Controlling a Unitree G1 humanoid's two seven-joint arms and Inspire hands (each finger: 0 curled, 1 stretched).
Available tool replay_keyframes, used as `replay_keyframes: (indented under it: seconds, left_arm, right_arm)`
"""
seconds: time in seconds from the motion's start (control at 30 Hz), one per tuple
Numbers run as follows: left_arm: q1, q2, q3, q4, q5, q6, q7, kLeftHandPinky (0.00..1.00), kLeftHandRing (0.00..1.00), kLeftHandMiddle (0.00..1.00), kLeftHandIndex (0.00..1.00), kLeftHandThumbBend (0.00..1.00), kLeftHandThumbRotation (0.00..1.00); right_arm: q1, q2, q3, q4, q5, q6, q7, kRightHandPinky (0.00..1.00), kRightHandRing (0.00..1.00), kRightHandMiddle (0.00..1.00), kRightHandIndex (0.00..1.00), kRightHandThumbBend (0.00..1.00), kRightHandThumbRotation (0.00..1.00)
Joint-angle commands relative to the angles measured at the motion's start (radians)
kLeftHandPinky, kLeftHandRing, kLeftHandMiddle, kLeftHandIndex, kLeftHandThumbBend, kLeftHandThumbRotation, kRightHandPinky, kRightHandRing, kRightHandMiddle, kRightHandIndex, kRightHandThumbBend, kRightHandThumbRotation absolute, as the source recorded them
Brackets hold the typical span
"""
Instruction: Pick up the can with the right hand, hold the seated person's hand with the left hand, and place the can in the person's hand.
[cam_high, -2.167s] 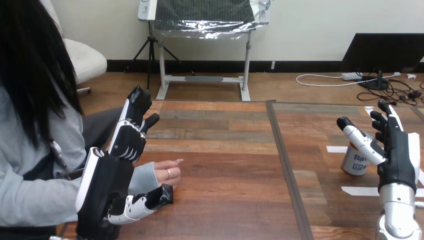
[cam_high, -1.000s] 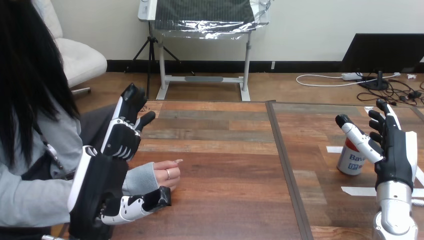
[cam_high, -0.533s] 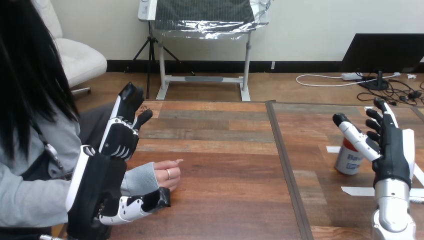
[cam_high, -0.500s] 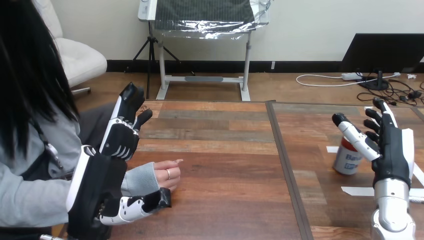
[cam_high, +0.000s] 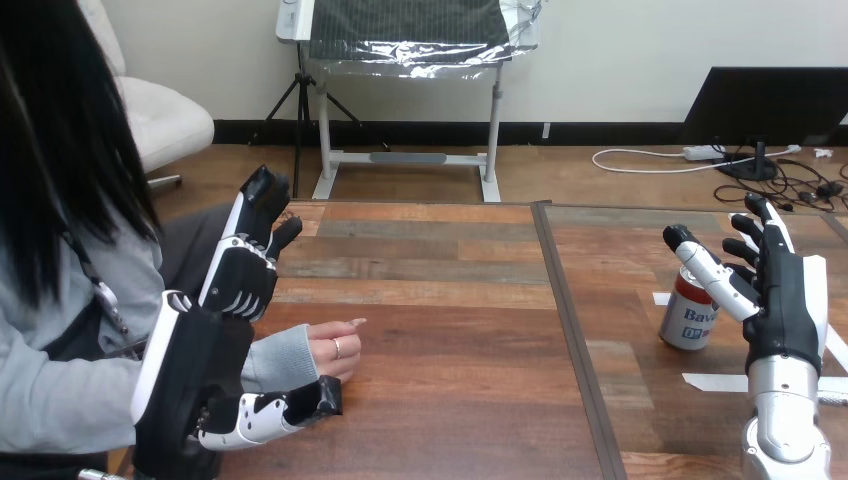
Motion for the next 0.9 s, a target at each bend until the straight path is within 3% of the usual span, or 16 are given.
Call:
replay_keyframes:
  seconds: [0.0,0.57,0.87]
  left_arm:
    - [-0.04,-0.004,0.011,-0.028,0.004,-0.01,0.006,0.94,0.99,1.0,0.99,1.0,0.56]
    - [-0.052,-0.012,0.014,-0.005,0.015,-0.015,0.003,0.93,0.99,1.0,1.0,1.0,0.6]
    - [-0.058,-0.019,0.022,0.003,0.03,-0.016,0.012,0.94,0.99,1.0,1.0,1.0,0.62]
  right_arm:
    - [-0.03,0.015,0.008,0.006,0.0,-0.002,0.005,0.75,0.82,0.88,0.93,1.0,0.58]
    - [-0.018,0.021,-0.009,-0.014,0.023,-0.074,0.03,0.87,0.89,0.88,0.92,1.0,0.55]
    - [-0.016,0.03,-0.031,-0.024,0.071,-0.101,0.077,0.92,0.92,0.89,0.93,1.0,0.52]
